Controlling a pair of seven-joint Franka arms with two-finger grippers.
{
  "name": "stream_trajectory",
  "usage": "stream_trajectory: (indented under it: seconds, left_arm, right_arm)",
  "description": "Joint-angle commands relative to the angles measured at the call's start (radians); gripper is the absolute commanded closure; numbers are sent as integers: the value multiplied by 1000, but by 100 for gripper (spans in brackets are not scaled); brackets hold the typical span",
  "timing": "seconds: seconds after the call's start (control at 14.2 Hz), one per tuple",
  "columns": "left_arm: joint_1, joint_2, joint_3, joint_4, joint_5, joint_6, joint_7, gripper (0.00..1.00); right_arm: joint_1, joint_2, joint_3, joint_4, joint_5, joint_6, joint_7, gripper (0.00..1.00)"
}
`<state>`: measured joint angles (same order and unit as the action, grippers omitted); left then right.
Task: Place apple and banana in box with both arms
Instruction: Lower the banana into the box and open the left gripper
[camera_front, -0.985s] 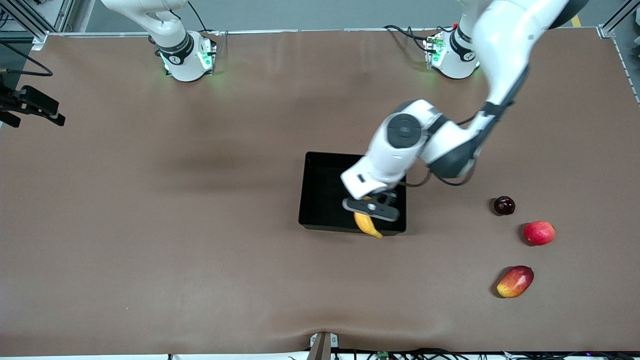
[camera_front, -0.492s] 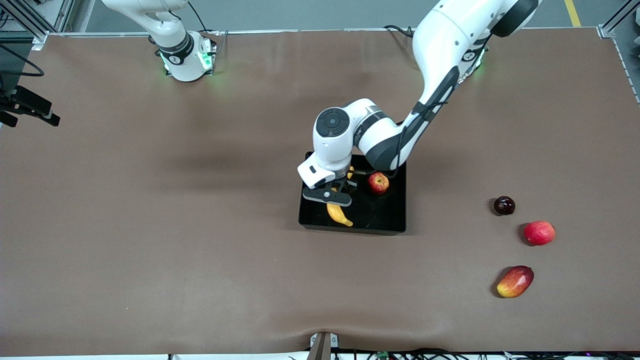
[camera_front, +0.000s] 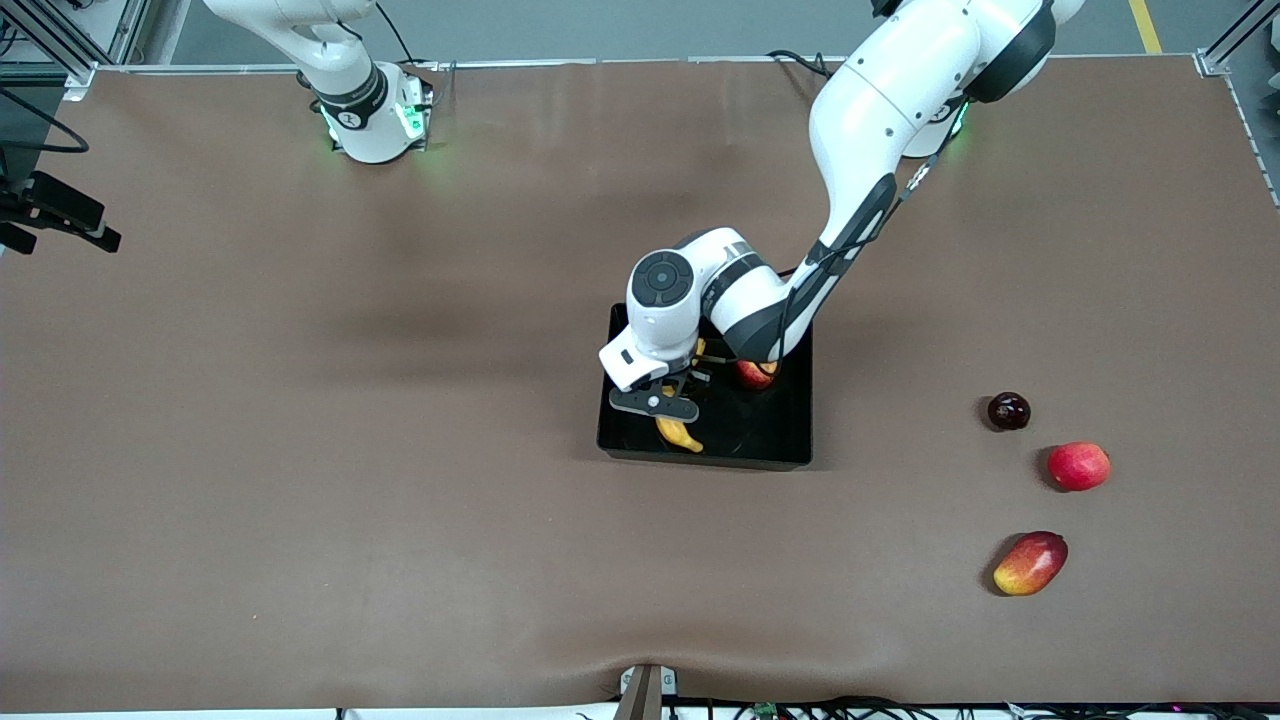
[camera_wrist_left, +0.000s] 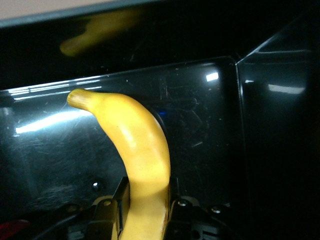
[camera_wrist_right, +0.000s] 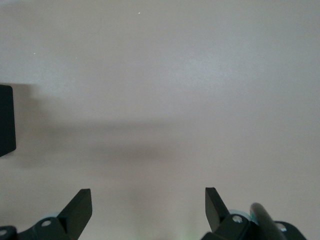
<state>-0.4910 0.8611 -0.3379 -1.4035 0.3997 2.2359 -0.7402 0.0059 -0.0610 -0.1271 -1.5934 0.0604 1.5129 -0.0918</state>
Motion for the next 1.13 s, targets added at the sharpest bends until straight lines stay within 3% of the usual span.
stream_trajectory:
  seconds: [0.0, 0.07, 0.49, 1.06]
  left_arm:
    - [-3, 13, 7, 23, -9, 10, -4, 49]
    - [-1, 7, 7, 21, -2, 8, -2, 0]
    - [72, -146, 5, 21, -9, -4, 2, 0]
    - [262, -436, -7, 9, -35, -355, 15, 0]
  right_arm:
    - [-17, -23, 14, -22, 16, 1, -11, 0]
    - [-17, -23, 14, -22, 16, 3, -11, 0]
    - [-17, -23, 12, -20, 1, -4, -14, 0]
    - [-17, -20, 12, -5, -25, -2, -19, 0]
